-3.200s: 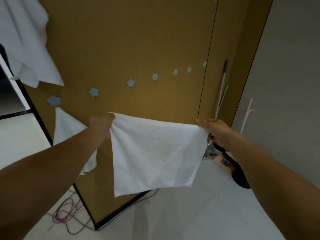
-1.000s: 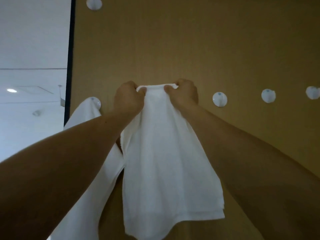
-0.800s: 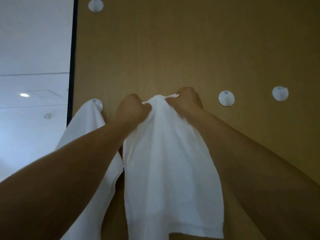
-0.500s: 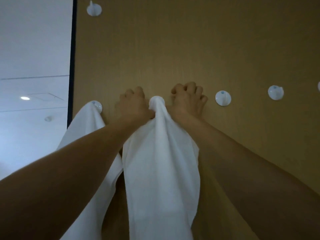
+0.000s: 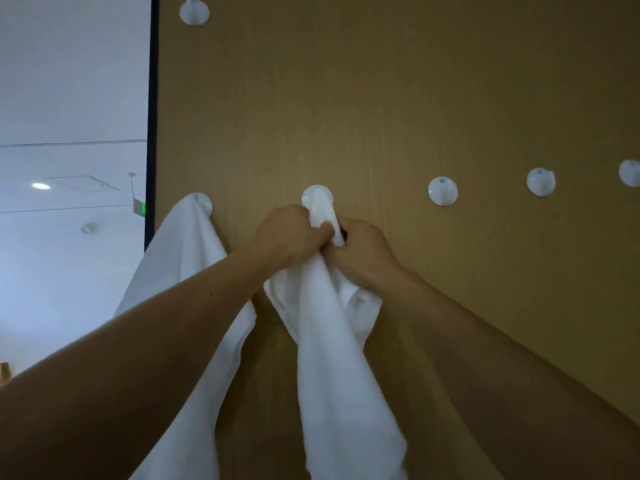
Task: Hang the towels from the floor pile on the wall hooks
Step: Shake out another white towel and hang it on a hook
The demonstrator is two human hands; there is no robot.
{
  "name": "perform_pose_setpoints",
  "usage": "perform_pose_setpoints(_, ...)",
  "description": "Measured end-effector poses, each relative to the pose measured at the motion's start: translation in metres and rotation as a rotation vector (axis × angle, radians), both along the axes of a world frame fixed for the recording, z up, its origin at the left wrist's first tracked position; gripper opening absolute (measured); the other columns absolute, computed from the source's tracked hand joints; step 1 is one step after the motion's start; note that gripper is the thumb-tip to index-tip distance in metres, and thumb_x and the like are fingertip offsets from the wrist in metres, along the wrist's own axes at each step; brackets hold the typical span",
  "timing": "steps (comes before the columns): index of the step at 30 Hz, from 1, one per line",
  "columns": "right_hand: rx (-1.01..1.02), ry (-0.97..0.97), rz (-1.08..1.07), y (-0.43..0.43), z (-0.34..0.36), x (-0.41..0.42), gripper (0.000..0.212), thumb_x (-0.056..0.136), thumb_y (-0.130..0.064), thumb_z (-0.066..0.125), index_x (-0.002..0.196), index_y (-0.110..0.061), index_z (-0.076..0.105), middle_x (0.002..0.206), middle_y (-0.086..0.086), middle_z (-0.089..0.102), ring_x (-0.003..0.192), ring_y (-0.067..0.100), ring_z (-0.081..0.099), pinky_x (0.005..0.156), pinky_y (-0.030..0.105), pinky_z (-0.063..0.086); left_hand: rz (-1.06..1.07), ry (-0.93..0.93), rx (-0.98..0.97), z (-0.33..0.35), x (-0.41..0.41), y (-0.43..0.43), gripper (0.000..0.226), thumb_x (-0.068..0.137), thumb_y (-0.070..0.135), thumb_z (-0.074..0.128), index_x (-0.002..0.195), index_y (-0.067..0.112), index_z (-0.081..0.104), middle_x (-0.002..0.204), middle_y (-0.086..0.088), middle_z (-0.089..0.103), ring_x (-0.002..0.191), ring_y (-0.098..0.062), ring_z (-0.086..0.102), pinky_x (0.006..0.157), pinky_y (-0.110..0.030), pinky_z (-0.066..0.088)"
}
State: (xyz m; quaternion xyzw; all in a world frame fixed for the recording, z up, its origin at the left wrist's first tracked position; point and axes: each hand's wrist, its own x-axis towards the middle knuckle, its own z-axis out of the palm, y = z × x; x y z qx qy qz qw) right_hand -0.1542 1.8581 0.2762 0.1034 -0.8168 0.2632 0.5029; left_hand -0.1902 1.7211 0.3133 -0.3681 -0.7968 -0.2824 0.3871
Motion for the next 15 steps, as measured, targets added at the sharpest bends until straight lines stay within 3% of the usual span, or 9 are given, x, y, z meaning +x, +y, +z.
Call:
perform_pose_setpoints(3,0.048,-0.164,-0.082,-0.001,0.0,0.007,0.003,0.087,-0.016,0.055,0.087,-0.014,0.059,0.08,-0.001,0.063,0.077,0.021,0.063,0.064,0.033,0.049,-0.057,-0.241,-0.04,-0.001,0.007,0.0,0.011,0.089,0.019,0.058,0.082,0.011,0.056,0.082,0.001,0.056,0.076,-0.012,0.055,0.058,-0.019,0.039)
perform_pose_setpoints(5,0.024,-0.257,-0.092,0.003,-0.001,0.014,0.013,0.086,-0.008,0.052,0.097,-0.014,0.055,0.088,0.001,0.06,0.084,0.023,0.061,0.068,0.034,0.049,-0.153,-0.436,0.003,-0.005,0.003,-0.004,0.02,0.089,0.017,0.059,0.108,0.01,0.054,0.099,-0.002,0.056,0.092,-0.017,0.055,0.07,-0.027,0.043)
perform_pose_setpoints(7,-0.099,-0.314,0.032,0.01,-0.004,0.02,0.024,0.084,-0.006,0.049,0.101,-0.018,0.058,0.095,0.002,0.063,0.087,0.021,0.062,0.071,0.034,0.052,-0.215,-0.573,0.084,-0.013,0.002,-0.01,0.029,0.084,0.018,0.064,0.11,0.015,0.051,0.099,-0.003,0.06,0.089,-0.021,0.059,0.064,-0.031,0.047)
perform_pose_setpoints(9,-0.258,-0.288,0.146,0.014,-0.011,0.024,0.024,0.081,-0.005,0.049,0.092,-0.023,0.059,0.092,0.0,0.064,0.083,0.017,0.062,0.066,0.031,0.05,-0.291,-0.651,0.264,-0.024,0.002,-0.011,0.029,0.079,0.018,0.063,0.107,0.015,0.056,0.093,-0.004,0.064,0.08,-0.022,0.062,0.054,-0.029,0.047)
perform_pose_setpoints(11,-0.345,-0.226,0.172,0.013,-0.024,0.02,0.022,0.081,-0.008,0.052,0.096,-0.023,0.058,0.094,-0.001,0.064,0.084,0.018,0.062,0.069,0.033,0.052,-0.368,-0.607,0.463,-0.041,-0.001,-0.004,0.026,0.08,0.021,0.059,0.106,0.016,0.059,0.091,0.0,0.066,0.073,-0.013,0.062,0.049,-0.022,0.045)
perform_pose_setpoints(13,-0.314,-0.172,0.133,0.008,-0.046,0.012,0.027,0.087,-0.013,0.052,0.113,-0.018,0.055,0.103,0.0,0.062,0.09,0.019,0.062,0.078,0.038,0.054,-0.341,-0.396,0.48,-0.066,-0.004,0.004,0.022,0.084,0.026,0.06,0.105,0.022,0.056,0.092,0.012,0.062,0.071,0.001,0.056,0.049,-0.01,0.039)
perform_pose_setpoints(15,-0.276,-0.106,0.101,0.003,-0.069,0.005,0.026,0.092,-0.015,0.05,0.118,-0.012,0.051,0.105,0.004,0.061,0.092,0.021,0.061,0.079,0.04,0.054,-0.335,-0.281,0.459,-0.091,-0.007,0.01,0.034,0.082,0.031,0.065,0.112,0.022,0.054,0.094,0.016,0.059,0.077,0.004,0.054,0.054,-0.008,0.038)
